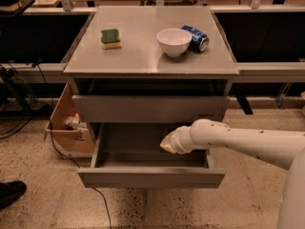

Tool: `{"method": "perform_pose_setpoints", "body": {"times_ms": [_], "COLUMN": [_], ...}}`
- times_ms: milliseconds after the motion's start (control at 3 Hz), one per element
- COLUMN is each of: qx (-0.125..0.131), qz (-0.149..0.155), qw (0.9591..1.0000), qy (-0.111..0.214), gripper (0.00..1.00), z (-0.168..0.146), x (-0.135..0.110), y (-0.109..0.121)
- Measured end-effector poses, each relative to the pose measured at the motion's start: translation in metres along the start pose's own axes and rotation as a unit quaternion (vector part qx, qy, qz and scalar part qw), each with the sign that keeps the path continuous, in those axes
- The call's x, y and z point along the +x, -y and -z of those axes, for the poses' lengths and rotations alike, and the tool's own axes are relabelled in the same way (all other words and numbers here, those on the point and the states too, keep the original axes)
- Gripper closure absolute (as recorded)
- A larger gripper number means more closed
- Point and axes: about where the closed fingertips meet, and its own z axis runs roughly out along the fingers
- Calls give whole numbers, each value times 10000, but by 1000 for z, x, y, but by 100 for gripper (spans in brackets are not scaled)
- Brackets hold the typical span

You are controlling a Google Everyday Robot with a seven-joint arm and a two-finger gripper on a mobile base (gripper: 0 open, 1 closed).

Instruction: Open middle drawer

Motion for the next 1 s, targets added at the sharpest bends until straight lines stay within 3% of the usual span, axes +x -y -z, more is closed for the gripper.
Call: {"method": "perform_pose_setpoints", "body": {"times_ms": [1000], "qx": [39], "qz": [184], "qw": [9998], "qy": [64], "gripper": [100], "z": [3], "x": [-12], "y": [3]}}
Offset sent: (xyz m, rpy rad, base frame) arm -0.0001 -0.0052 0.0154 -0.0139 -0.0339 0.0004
